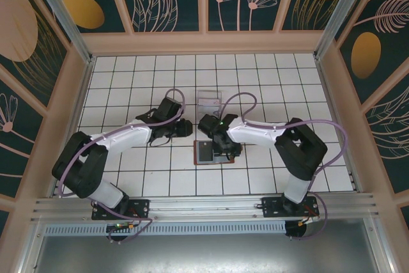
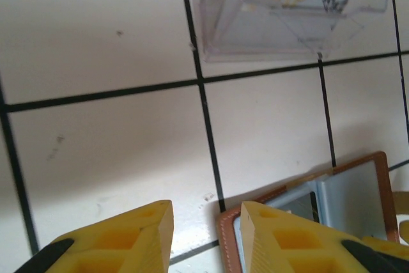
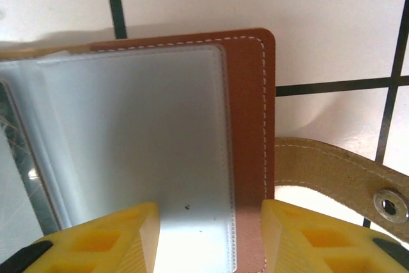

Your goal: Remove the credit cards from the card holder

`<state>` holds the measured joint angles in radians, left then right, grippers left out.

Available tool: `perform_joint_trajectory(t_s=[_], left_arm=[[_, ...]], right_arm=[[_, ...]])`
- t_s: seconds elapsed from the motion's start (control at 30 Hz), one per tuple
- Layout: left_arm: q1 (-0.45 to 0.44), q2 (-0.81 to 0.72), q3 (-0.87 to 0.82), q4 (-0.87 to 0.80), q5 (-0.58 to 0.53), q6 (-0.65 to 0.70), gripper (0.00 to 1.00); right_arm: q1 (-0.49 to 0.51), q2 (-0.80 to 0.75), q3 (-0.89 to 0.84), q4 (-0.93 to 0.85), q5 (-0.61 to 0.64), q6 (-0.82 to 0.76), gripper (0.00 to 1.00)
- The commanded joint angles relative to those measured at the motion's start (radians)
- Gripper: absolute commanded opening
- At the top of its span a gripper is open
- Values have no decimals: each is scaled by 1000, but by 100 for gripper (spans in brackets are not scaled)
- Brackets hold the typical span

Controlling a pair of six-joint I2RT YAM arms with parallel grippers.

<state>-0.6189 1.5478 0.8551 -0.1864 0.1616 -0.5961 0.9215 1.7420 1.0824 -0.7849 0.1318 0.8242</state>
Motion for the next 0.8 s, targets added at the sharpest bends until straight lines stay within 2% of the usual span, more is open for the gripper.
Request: perform_joint_trajectory(t_s=[0.0,0.13,0.27,0.77], left_arm=[[-27,20,26,3,14,-28,35],[-51,29,32,5,16,-39,35],[-65,28,33,2,23,-43,35],[-106,26,-30,19,56,-76,34]], right_arm=[[-25,-72,-67,100,-60,4,46],[-63,-124,-157,198,-135,10,47],[-82,-149,-200,222,-153,9,47],[-70,-145,-225,314,-228,10,43]])
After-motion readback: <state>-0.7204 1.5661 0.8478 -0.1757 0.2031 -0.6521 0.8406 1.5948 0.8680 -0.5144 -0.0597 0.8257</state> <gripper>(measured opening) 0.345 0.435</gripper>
